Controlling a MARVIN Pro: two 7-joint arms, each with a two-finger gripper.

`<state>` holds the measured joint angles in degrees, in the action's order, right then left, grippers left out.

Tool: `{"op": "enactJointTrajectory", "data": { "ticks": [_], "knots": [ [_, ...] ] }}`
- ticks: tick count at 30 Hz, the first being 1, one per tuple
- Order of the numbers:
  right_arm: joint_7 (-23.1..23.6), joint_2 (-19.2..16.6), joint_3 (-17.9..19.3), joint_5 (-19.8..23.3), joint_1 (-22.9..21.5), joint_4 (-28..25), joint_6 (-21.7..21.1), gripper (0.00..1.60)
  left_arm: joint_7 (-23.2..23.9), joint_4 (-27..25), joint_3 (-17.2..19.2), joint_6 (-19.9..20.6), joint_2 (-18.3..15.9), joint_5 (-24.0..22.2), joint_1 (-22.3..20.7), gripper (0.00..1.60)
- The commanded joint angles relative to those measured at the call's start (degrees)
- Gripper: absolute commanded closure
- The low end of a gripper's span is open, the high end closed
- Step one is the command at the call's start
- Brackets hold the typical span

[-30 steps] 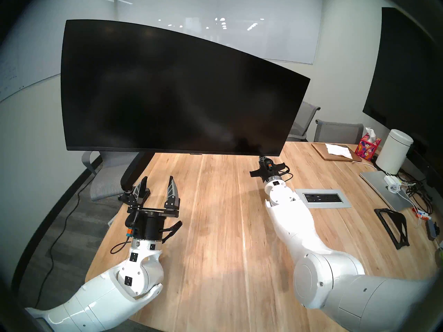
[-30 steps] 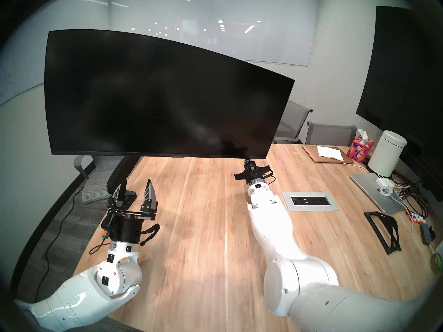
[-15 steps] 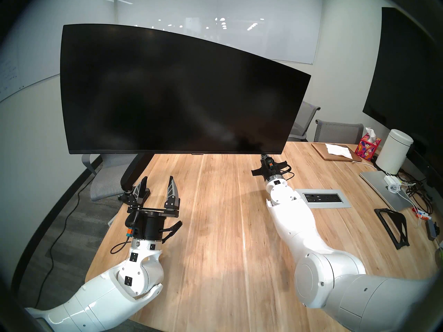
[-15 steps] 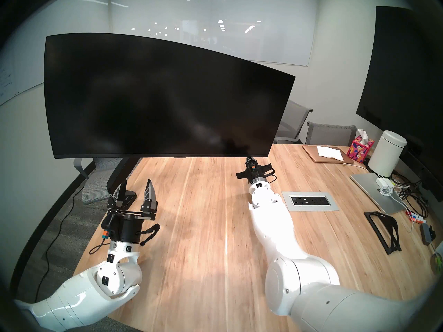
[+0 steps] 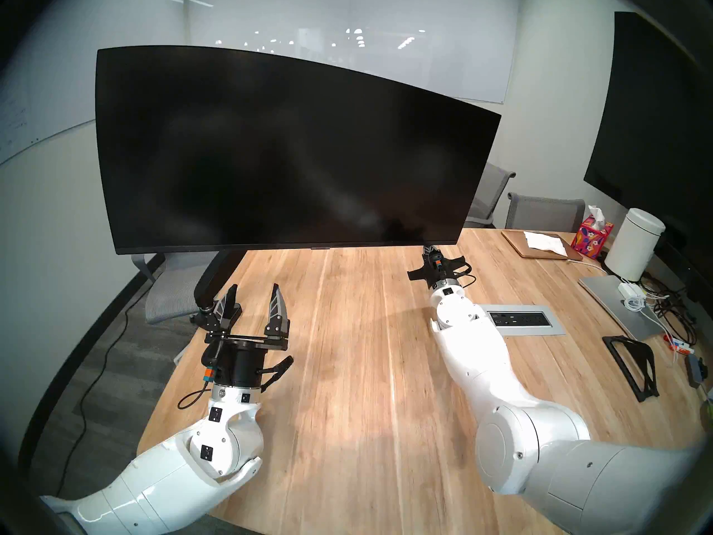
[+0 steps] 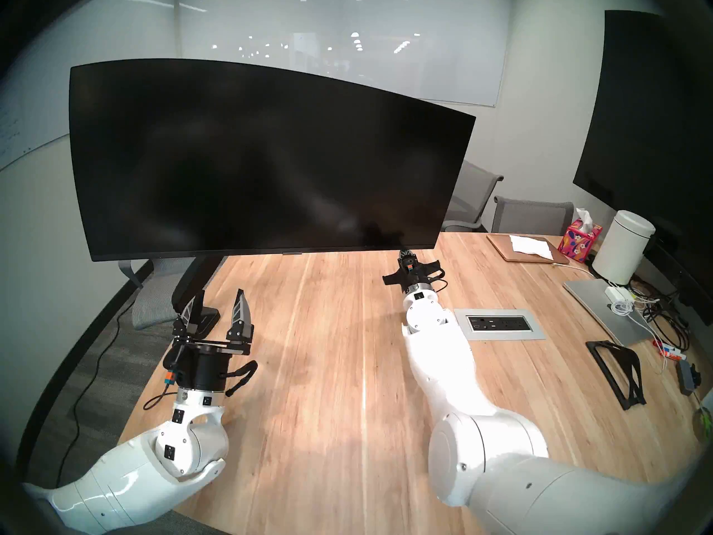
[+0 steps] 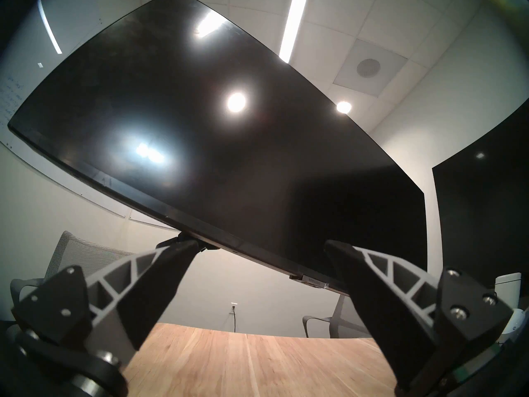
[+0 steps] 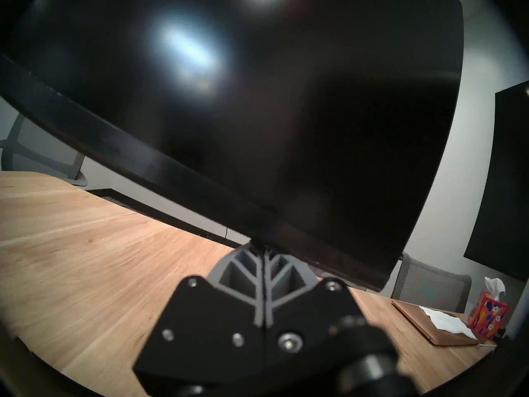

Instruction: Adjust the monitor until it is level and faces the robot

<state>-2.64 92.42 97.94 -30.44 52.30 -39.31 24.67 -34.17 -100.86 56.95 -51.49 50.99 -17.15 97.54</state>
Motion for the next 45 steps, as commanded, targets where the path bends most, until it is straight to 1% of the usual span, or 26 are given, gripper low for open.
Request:
{"op": "enactJointTrajectory", "data": {
  "ticks": [1, 18, 28, 29, 31, 34, 35, 36, 41, 42, 45],
  "knots": [
    [-1.3, 0.1, -0.4, 0.1, -5.9, -4.4, 3.1, 1.60, 0.0, -0.6, 0.1, -0.2, 0.0, 0.0, -0.2, 0.00],
    [-2.2, 0.2, -0.8, -0.3, -6.3, -4.7, 3.0, 1.60, 0.0, -0.6, 0.1, -0.2, 0.0, 0.0, -0.2, 0.00],
    [-2.7, -0.2, -0.8, -0.6, -7.0, -4.1, 3.1, 1.60, 0.0, -0.6, 0.1, -0.2, 0.0, 0.0, -0.2, 0.00],
    [-2.7, -0.2, -0.8, -0.7, -6.6, -4.6, 3.1, 1.60, 0.0, -0.6, 0.1, -0.2, 0.1, 0.0, -0.2, 0.00],
    [-2.8, -0.2, -0.8, -0.8, -7.2, -4.0, 3.1, 1.60, 0.0, -0.6, 0.1, -0.2, 0.1, 0.0, -0.2, 0.00],
    [-2.9, -0.2, -0.8, -0.9, -7.5, -4.1, 3.0, 1.60, 0.0, -0.6, 0.1, -0.2, 0.1, 0.0, -0.2, 0.00],
    [-2.9, -0.2, -0.9, -0.9, -6.8, -5.0, 2.9, 1.60, 0.0, -0.6, 0.1, -0.2, 0.1, 0.0, -0.2, 0.00],
    [-2.9, -0.2, -0.9, -0.9, -7.6, -4.1, 3.0, 1.60, 0.0, -0.6, 0.1, -0.2, 0.1, 0.0, -0.2, 0.00],
    [-3.0, -0.3, -1.0, -1.1, -7.9, -4.2, 3.0, 1.60, 0.0, -0.6, 0.1, -0.2, 0.1, 0.1, -0.2, 0.00],
    [-3.1, -0.2, -1.1, -1.2, -7.3, -5.0, 3.0, 1.60, 0.0, -0.6, 0.1, -0.2, 0.1, 0.1, -0.2, 0.00],
    [-3.1, -0.1, -1.1, -1.3, -8.0, -4.4, 3.1, 1.60, 0.0, -0.6, 0.1, -0.2, 0.1, 0.1, -0.2, 0.00]
  ]
}}
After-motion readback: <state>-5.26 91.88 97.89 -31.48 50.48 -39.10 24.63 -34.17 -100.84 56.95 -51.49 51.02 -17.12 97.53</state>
